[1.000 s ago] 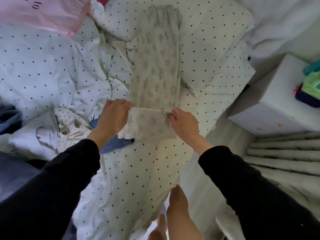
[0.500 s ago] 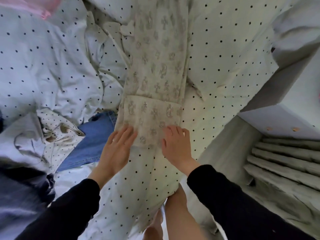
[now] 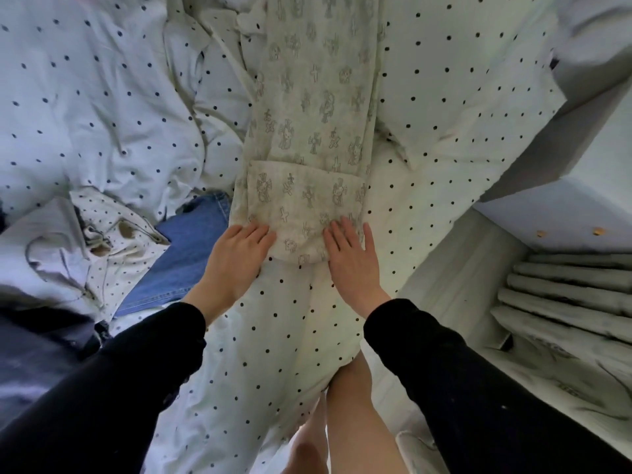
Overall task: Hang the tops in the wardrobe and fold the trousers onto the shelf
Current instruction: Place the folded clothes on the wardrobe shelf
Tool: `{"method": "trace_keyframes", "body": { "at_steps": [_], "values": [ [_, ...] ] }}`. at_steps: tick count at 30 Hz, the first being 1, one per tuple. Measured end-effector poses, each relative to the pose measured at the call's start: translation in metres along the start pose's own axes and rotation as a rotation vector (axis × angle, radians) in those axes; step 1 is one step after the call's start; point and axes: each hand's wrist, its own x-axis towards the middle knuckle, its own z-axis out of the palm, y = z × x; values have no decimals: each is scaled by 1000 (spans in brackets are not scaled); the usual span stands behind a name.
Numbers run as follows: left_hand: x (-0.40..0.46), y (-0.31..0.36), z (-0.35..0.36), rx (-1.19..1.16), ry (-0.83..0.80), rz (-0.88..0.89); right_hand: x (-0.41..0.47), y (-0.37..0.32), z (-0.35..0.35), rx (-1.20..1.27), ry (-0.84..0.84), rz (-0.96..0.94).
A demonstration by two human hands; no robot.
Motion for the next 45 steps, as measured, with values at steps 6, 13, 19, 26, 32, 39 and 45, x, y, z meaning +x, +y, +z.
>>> {"method": "trace_keyframes", "body": {
  "at_steps": [6,13,19,26,32,39,45],
  "values": [
    [-12,18,-44,-138,-457,-307,-47,1,-39,251,-184,-119],
    [8,9,-85,-285,-566,-287,-48,26,-86,365,-144,-84],
    [70,-23,-112,-170,-78,-336,17,55,-131,413,105,-21],
    [117,-22,-83,-212,104,-416,86,68,-113,528,156,168],
    [61,0,-18,-182,-295,-197,37,45,-44,419,-173,-55],
    [75,-47,2,32,-144,7,67,38,-9,115,-15,-10],
    [77,-33,-1,6,-131,-69,75,42,-23,142,-14,-48]
  ]
}}
